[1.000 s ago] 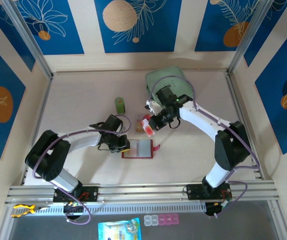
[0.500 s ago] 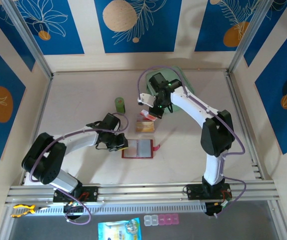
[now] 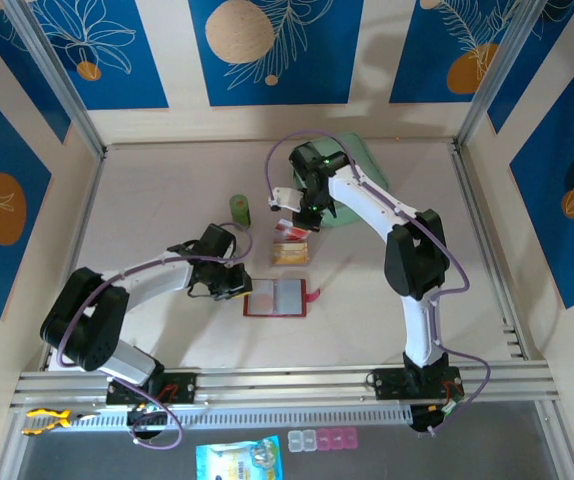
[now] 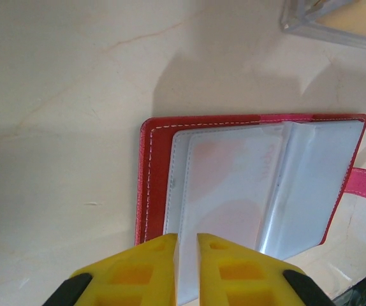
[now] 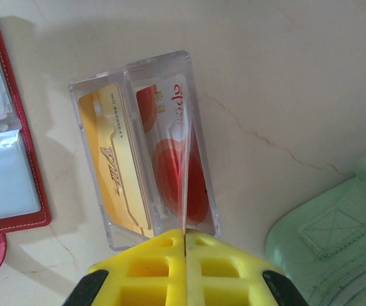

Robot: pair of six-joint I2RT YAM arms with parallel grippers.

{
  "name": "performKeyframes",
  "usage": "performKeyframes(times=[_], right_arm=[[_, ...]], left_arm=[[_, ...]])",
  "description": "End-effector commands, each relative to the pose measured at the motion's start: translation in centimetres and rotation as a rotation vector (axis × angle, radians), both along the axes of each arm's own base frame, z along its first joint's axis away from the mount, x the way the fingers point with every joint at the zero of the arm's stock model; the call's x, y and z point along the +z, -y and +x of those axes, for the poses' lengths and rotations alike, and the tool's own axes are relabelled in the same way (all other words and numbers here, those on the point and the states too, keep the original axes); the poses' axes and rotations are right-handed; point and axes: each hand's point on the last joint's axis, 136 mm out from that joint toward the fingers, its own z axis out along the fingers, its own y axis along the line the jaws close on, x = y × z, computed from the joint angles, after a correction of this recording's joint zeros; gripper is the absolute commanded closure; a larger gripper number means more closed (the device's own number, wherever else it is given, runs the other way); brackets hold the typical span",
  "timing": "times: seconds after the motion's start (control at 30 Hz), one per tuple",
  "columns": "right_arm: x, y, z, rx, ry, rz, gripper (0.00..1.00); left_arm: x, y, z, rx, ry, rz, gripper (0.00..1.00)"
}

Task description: Take the credit cards out of the card holder

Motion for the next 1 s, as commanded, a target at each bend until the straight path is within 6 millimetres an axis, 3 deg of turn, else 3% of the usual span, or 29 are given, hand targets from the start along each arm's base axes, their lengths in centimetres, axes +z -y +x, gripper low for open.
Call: performKeyframes(times=[0.0,0.13,0.37,0.57,0.77,0.97], right_arm=[[0.1,-0.4,0.2,0.02,-0.001,0.014,0.83],[0.7,-0.3,0.9,-0.011,0.046,0.012,0.7],[2.8,-0.6,0.7,-0.077,0.101,0.07,0.69],[3.3,-1.8,-1.5,-0.212,0.055,0.179,0.71],[2.8,-2.5,-2.8,-0.553,-0.018,0.303,0.76],[0.8,-3.1,-6.1,-0.924,-0.204,0.375,0.76]], left_arm=[[0.8,-0.4,0.5,0.003,0.022,-0.001,0.85],[0.9,-0.4,0.6,0.0,0.024,-0.001,0.85],[0.8,-0.1,0.8,-0.007,0.021,-0.011,0.85],[0.3,0.2,0.7,-0.012,0.009,-0.021,0.85],[-0.2,0.5,0.6,-0.015,-0.007,-0.037,0.86],[-0.5,0.7,0.4,-0.018,-0.017,-0.05,0.87]])
